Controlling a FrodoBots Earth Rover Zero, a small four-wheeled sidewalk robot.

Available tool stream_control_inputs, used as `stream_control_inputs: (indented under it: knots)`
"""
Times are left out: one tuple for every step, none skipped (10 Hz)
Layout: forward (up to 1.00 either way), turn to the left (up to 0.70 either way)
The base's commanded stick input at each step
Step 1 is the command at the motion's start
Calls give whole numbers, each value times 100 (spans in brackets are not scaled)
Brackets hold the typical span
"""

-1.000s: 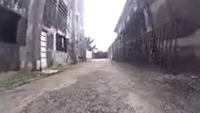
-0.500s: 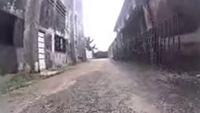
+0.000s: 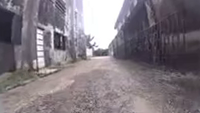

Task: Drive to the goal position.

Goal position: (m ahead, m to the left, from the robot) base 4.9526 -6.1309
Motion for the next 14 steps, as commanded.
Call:
stream_control_inputs:
  knots:
    - [30,0]
    - [30,0]
    - [30,0]
    - [30,0]
    - [30,0]
    - [30,0]
    - [30,0]
    - [30,0]
    - [30,0]
    - [30,0]
    - [30,0]
    - [30,0]
    - [30,0]
    - [30,0]
